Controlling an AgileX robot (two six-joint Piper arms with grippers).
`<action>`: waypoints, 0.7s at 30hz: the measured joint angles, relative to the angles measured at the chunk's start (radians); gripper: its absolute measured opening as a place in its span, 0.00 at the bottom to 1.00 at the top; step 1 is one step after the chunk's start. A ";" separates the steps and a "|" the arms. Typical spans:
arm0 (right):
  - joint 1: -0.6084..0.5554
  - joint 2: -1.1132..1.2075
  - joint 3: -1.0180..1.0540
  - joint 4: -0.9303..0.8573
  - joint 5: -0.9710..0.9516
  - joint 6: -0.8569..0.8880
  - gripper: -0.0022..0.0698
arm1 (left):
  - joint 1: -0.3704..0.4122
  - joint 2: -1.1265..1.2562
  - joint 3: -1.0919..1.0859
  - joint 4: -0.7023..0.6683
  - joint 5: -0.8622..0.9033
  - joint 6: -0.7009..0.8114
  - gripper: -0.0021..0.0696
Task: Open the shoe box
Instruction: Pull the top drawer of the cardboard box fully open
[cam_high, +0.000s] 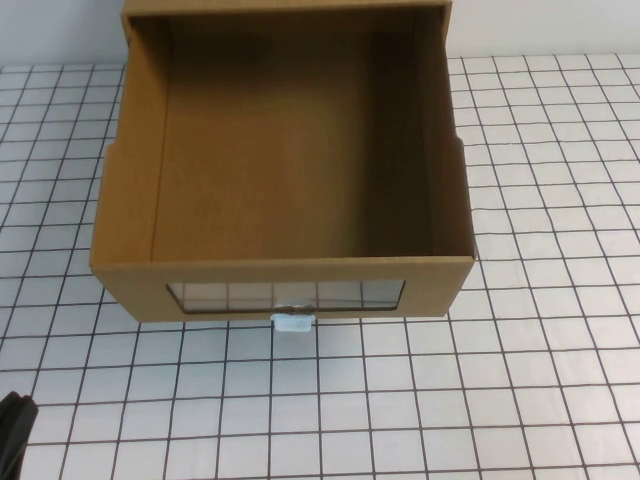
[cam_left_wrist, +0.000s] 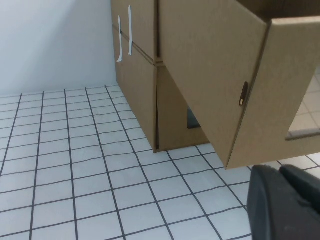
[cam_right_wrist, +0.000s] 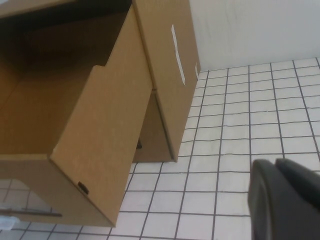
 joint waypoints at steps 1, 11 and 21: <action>0.000 0.000 0.000 0.000 0.000 0.000 0.01 | 0.000 0.000 0.000 0.000 0.000 0.000 0.02; 0.000 0.000 0.000 0.000 0.000 0.000 0.01 | 0.000 0.000 0.000 0.000 0.000 -0.002 0.02; -0.127 -0.035 0.030 -0.152 -0.006 -0.007 0.01 | 0.000 0.000 0.000 0.000 0.000 -0.002 0.02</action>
